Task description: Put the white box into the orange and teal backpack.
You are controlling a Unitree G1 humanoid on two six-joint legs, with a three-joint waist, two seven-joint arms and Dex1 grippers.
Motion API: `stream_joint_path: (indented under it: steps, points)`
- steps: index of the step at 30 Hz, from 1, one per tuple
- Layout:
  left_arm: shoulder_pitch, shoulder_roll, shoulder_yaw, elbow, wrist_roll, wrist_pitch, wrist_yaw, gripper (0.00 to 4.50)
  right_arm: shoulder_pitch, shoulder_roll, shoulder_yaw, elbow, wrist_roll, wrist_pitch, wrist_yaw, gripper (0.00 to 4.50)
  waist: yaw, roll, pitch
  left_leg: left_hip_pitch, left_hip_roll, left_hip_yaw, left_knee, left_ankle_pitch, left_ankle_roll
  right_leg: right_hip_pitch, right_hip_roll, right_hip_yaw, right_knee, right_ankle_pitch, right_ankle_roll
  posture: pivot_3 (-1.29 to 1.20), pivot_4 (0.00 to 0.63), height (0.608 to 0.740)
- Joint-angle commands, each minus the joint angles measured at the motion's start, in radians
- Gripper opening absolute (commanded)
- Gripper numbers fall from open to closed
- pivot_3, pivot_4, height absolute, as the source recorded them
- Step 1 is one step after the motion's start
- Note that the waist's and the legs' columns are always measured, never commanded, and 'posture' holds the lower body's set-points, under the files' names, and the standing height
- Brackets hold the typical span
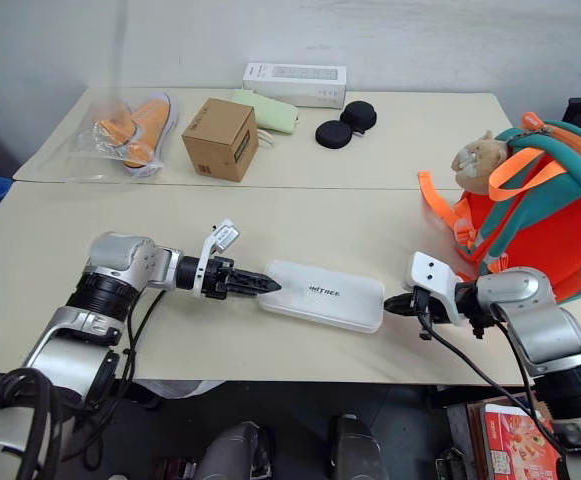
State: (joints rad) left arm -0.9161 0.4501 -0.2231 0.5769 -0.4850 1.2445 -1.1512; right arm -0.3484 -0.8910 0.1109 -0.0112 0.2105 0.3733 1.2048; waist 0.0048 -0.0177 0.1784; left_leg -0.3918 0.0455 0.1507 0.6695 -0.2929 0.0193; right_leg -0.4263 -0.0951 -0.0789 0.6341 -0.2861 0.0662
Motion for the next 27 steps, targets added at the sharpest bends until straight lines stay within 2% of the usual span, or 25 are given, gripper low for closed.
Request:
stream_joint_path:
  steps: [1, 3, 6, 13, 14, 15, 19, 21, 24, 27]
  points:
    - [-0.025, -0.042, -0.033, 0.025, 0.005, -0.006, -0.024, 4.47, 0.002, 0.01, -0.002, -0.033, 0.006, -0.003, -0.006, 0.0, 0.001, 0.0, 0.0, 0.0, 0.0, 0.0, 0.0, 0.0, 0.0, 0.0, 0.0, 0.0, 0.0, 0.0, 0.0, 0.0, 0.15, 0.74]
    - [-0.044, -0.052, -0.031, 0.039, 0.004, -0.005, -0.039, 4.47, 0.009, 0.011, -0.005, -0.036, 0.005, -0.005, -0.007, 0.0, 0.0, 0.0, 0.0, -0.001, 0.0, 0.0, 0.0, 0.0, 0.0, 0.0, 0.0, 0.0, 0.0, 0.0, 0.0, 0.0, 0.15, 0.74]
    - [-0.06, -0.052, -0.004, 0.056, -0.006, -0.003, -0.052, 3.9, 0.021, 0.011, -0.01, -0.035, 0.005, -0.011, -0.011, 0.0, -0.006, 0.0, 0.0, -0.001, 0.001, 0.0, 0.0, 0.0, 0.0, -0.001, 0.0, 0.0, 0.0, 0.0, 0.0, 0.0, 0.15, 0.74]
    - [-0.069, -0.051, 0.039, 0.077, -0.03, 0.019, -0.074, 1.73, 0.045, 0.032, -0.024, -0.05, 0.015, -0.015, -0.042, 0.0, -0.009, 0.0, 0.0, -0.001, 0.001, 0.0, 0.0, 0.0, 0.0, -0.002, 0.001, -0.001, 0.0, 0.0, 0.0, 0.0, 0.15, 0.74]
    - [-0.065, -0.049, 0.049, 0.064, -0.04, 0.029, -0.076, 1.54, 0.05, 0.038, -0.03, -0.056, 0.014, -0.022, -0.053, 0.0, -0.009, 0.0, 0.0, -0.001, 0.002, 0.0, 0.0, 0.0, 0.0, -0.002, 0.001, -0.001, 0.0, 0.0, 0.0, 0.0, 0.15, 0.74]
    - [-0.057, -0.045, 0.063, 0.045, -0.053, 0.039, -0.081, 1.42, 0.057, 0.045, -0.039, -0.065, 0.013, -0.025, -0.071, 0.0, -0.009, 0.0, 0.0, -0.001, 0.002, 0.0, 0.0, 0.0, 0.0, -0.002, 0.001, -0.001, 0.0, 0.0, 0.0, 0.0, 0.15, 0.74]
    - [-0.006, 0.0, 0.104, -0.08, -0.134, 0.093, -0.141, 1.42, 0.097, 0.052, -0.083, -0.114, 0.028, 0.002, -0.121, 0.0, -0.011, 0.0, 0.0, -0.002, 0.002, 0.0, 0.0, 0.0, -0.001, -0.003, 0.001, 0.0, 0.001, 0.0, -0.001, 0.0, 0.15, 0.74]
    - [0.024, 0.021, 0.172, -0.146, -0.194, 0.144, -0.131, 1.42, 0.149, 0.051, -0.156, -0.184, 0.082, 0.069, -0.153, 0.0, -0.009, 0.0, 0.0, -0.002, 0.002, 0.0, 0.0, 0.0, -0.001, -0.003, 0.001, 0.001, 0.002, -0.001, -0.001, 0.0, 0.15, 0.74]
    - [0.067, 0.04, 0.331, -0.232, -0.263, 0.193, -0.054, 1.42, 0.27, 0.051, -0.377, -0.321, 0.242, 0.245, -0.195, 0.47, -0.006, 0.0, 0.0, -0.002, 0.002, -0.002, 0.0, 0.0, -0.002, -0.002, 0.0, 0.003, 0.003, -0.001, -0.002, 0.0, 0.15, 0.74]
    - [0.094, 0.047, 0.487, -0.296, -0.317, 0.24, 0.036, 1.42, 0.369, 0.056, -0.589, -0.415, 0.368, 0.379, -0.242, 1.42, -0.004, -0.001, 0.0, -0.003, 0.002, -0.005, 0.001, 0.0, -0.001, -0.001, 0.0, 0.002, 0.002, -0.001, -0.002, 0.0, 0.15, 0.74]
